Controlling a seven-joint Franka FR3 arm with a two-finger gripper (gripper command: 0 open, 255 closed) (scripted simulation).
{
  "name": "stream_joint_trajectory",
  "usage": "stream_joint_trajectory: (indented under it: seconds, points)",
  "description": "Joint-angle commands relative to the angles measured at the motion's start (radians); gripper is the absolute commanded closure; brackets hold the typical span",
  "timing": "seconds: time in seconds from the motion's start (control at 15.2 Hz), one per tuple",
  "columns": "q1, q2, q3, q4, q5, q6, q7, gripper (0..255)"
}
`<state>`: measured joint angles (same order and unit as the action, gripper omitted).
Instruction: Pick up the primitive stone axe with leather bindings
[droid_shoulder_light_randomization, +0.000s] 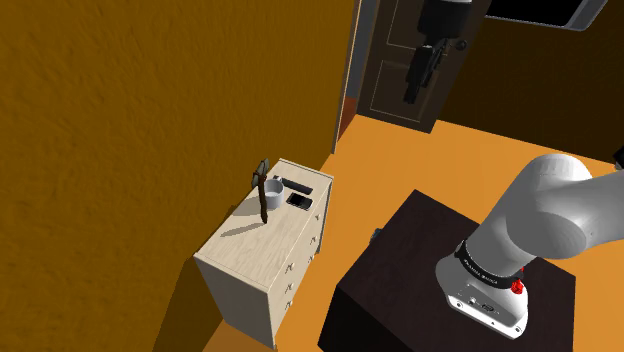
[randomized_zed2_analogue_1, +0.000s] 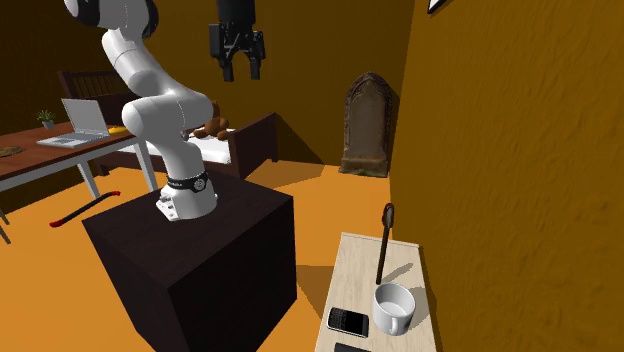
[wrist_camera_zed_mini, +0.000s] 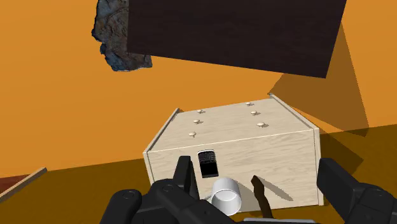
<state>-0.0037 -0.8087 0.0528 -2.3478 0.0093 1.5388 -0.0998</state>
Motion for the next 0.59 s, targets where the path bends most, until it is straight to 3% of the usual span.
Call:
stream_joint_trajectory:
  seconds: [0.0, 0.53]
  points:
    - [0.0, 0.0, 0.0, 0.0, 0.0, 0.0, 0.0, 0]
    - [0.044, 0.324, -0.011, 0.097, -0.039, 0.16, -0.159, 0]
